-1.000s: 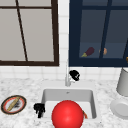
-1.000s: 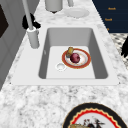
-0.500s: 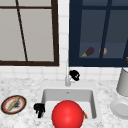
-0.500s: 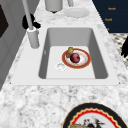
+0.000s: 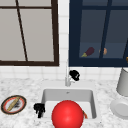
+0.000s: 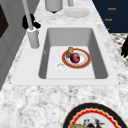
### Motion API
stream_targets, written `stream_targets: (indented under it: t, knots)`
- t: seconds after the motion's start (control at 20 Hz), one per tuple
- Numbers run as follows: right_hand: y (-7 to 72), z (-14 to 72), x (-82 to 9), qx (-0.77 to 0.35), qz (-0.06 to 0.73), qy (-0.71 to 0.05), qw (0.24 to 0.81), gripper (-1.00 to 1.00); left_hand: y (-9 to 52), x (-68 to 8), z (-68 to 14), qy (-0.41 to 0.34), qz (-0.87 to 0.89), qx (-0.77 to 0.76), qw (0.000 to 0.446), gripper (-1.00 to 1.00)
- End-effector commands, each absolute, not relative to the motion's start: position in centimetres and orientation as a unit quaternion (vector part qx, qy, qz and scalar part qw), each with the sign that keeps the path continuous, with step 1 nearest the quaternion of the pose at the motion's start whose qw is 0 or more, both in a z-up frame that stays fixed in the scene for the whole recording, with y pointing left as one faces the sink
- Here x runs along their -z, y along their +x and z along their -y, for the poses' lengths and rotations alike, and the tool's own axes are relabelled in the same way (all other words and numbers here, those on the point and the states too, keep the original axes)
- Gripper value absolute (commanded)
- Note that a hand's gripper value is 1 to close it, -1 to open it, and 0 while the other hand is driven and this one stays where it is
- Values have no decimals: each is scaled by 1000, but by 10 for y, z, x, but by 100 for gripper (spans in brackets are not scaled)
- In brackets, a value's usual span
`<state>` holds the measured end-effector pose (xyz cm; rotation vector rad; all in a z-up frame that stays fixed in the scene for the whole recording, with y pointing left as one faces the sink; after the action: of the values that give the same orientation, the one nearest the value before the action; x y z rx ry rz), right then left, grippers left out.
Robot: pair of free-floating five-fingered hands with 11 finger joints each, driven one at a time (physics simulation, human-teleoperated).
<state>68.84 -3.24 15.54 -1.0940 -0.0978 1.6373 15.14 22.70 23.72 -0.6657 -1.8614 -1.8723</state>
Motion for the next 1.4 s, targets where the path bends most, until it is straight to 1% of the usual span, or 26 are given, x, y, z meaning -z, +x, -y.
stream_targets:
  t: [0.0, 0.1, 0.35, 0.4, 0.5, 1.05, 1.1, 1.2, 1.25, 1.3, 1.35]
  knots:
    - [697, 4, -156, -706, 31, -447, 549, 100, 151, -237, -227, -239, 669, 673, 208, 0]
    - [699, 13, -166, -700, 57, -427, 569, 100, 151, -237, -227, -239, 669, 673, 208, 0]
    - [696, 22, -171, -686, 58, -442, 575, 100, 151, -237, -227, -239, 669, 673, 208, 0]
    - [695, 24, -172, -685, 56, -441, 578, -100, 151, -237, -227, -239, 669, 673, 208, 0]
    - [694, 24, -167, -687, 44, -435, 581, -100, 151, -237, -227, -239, 669, 673, 208, 0]
    - [694, 22, -163, -692, 41, -426, 582, -100, 151, -237, -227, -239, 669, 673, 208, 0]
    - [697, 24, -168, -691, 36, -429, 580, -100, 151, -237, -227, -239, 669, 673, 208, 0]
    - [693, 27, -156, -705, 3, -450, 549, -100, 151, -237, -227, -239, 669, 673, 208, 0]
    - [689, 33, -153, -700, 13, -449, 555, -100, 151, -237, -227, -239, 669, 673, 208, 0]
    - [689, 32, -153, -706, 16, -449, 547, -100, 151, -237, -227, -239, 669, 673, 208, 0]
    - [695, 37, -161, -700, 14, -446, 557, -100, 151, -237, -227, -239, 669, 673, 208, 0]
